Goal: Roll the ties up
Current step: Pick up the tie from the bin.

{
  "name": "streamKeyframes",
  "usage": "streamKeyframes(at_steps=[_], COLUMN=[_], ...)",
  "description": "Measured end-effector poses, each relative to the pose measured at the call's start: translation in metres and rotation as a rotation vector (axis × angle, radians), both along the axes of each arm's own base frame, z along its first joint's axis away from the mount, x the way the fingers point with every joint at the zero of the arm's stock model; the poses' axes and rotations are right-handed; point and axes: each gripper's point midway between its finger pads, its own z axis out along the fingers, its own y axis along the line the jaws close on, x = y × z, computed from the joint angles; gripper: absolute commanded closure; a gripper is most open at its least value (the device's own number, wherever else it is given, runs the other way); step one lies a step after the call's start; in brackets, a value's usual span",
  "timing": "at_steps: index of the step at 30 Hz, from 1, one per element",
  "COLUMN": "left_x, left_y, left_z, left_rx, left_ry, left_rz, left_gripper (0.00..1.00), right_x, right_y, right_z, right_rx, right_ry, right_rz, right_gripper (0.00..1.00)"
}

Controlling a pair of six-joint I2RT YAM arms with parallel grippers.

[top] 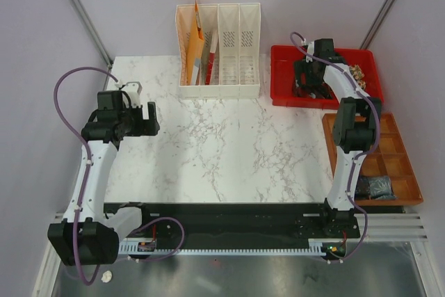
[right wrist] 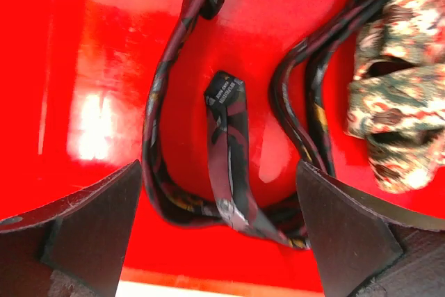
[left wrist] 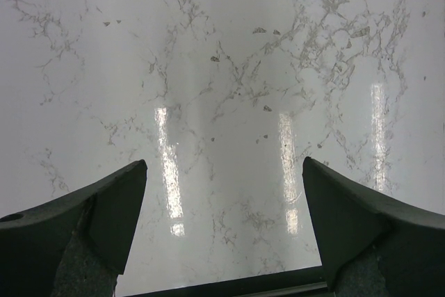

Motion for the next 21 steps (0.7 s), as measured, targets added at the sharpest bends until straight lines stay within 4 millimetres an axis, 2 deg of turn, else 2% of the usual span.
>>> streamKeyframes(at_steps=[3,6,16,21], left_x=[0.003,0.004,0.007,0.01], left_y=[0.0,0.0,0.0,0.0], left_z=[-0.002,-0.004,-0.009,-0.006], left_rx=[0.0,-0.001,-0.002,-0.002], left_ry=[0.011,0.018,0.034,0.031], left_rz=[0.0,0.0,0.0,-0.001], left_gripper=[0.0,0.0,0.0,0.0], right_x=[0.002,0.004,0.018,0.019], right_y=[0.0,0.003,0.02,0.014], right_z=[-0.016,-0.022,0.0,-0.002], right_rx=[-0.002,0.012,0.098,0.067], right_ry=[0.031,0.042,-0.017,-0.017], right_rz=[-0.002,0.006,0.032,0.023], right_gripper=[0.02,0.02,0.02,0.02])
